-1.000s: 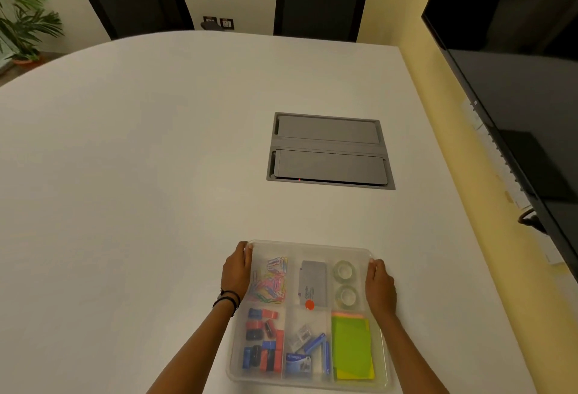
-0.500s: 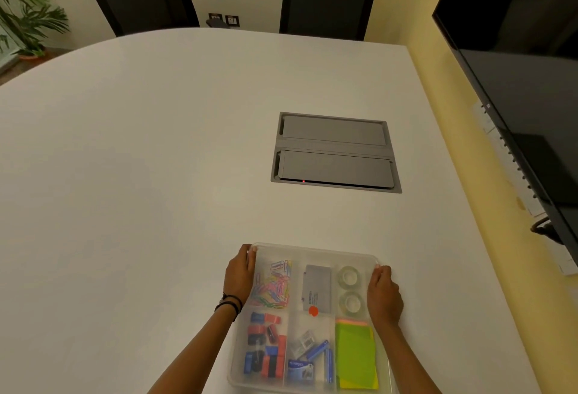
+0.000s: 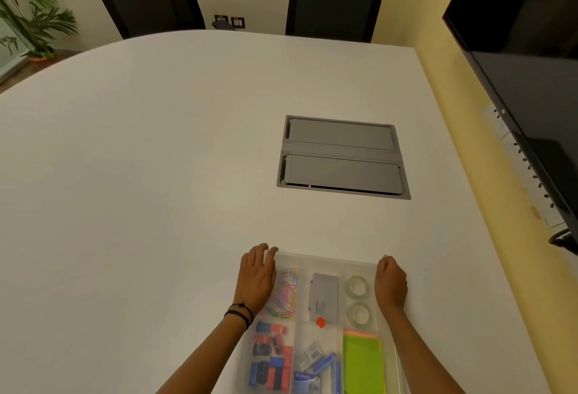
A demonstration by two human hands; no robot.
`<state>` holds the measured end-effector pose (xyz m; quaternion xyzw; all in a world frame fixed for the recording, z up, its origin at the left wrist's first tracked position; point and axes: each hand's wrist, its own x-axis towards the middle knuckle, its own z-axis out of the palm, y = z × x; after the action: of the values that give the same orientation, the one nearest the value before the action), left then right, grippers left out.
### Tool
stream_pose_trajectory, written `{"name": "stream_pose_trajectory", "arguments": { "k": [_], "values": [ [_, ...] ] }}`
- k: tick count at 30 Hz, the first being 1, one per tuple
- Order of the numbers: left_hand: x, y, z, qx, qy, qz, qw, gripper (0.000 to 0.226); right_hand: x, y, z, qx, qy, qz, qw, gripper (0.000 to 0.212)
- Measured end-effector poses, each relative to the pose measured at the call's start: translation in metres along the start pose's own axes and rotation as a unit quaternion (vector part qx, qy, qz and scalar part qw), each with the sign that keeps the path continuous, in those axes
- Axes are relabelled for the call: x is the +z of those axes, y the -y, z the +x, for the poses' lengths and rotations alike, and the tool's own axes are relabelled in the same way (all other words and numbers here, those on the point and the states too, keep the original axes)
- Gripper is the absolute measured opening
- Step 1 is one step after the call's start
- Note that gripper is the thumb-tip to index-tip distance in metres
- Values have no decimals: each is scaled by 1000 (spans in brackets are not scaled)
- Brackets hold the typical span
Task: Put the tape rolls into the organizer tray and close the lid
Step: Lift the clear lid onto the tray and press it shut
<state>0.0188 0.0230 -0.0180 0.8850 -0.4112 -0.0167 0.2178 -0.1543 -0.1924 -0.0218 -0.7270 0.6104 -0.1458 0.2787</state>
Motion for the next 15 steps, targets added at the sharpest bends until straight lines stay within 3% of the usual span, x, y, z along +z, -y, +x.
{"name": "stream_pose_trajectory", "arguments": {
  "k": [3, 10, 15],
  "values": [
    [-4, -2, 4, 19, 11, -10, 1000, 41, 2, -4, 0, 10, 1, 7, 1000, 34],
    [-3, -1, 8, 29, 21, 4, 999, 39, 5, -5, 0, 14, 1, 15, 1000, 35],
    [7, 0, 11, 124, 41, 45, 990, 35, 7, -7, 1, 7, -16, 16, 1000, 36]
  ]
}}
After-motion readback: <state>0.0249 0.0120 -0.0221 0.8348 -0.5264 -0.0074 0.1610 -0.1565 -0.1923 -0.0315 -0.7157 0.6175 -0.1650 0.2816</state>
